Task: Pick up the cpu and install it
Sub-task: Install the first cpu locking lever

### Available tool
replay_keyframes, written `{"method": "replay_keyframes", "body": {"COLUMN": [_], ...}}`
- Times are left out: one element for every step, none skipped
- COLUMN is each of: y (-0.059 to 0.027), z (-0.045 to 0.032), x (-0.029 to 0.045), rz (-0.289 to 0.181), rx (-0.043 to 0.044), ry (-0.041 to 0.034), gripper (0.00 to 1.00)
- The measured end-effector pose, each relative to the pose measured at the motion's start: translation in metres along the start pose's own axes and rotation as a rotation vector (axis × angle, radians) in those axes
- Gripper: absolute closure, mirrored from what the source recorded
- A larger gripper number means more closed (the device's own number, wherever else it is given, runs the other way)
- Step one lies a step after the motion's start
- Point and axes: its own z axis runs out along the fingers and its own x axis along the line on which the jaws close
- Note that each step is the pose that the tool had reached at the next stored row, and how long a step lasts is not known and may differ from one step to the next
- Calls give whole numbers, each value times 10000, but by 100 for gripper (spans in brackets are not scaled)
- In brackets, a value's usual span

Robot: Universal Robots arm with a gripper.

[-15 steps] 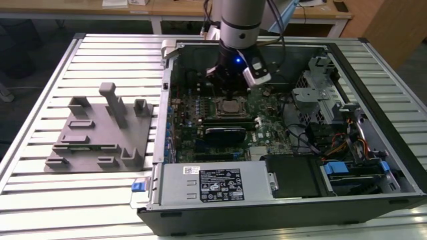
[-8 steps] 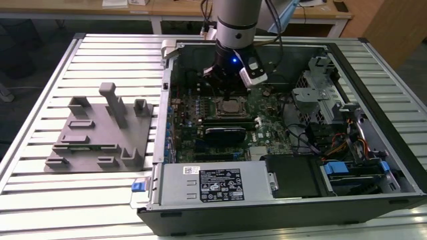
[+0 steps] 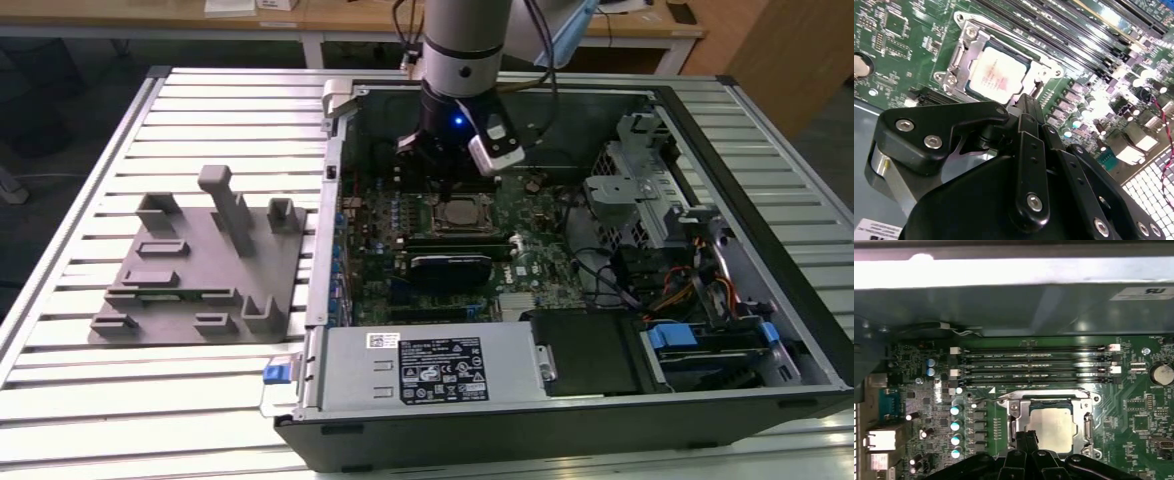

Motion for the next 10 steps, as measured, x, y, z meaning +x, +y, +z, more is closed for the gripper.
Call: {"method": "replay_keyframes", "body": {"y": [-1,-2,-3,-4,-5,-6,-7,-9,-10,-11], "z": [0,0,0,0,0,0,0,0,0,0], "x": [15,30,47,64,81,98,114,131,148,166], "rz": [0,0,1,1,1,1,0,0,0,1], "rx": [0,0,0,-1,-1,-1,-2,-2,-2,-2], "ry": [0,0,0,0,0,0,0,0,0,0], "gripper": [89,89,89,89,89,89,89,89,89,89]}}
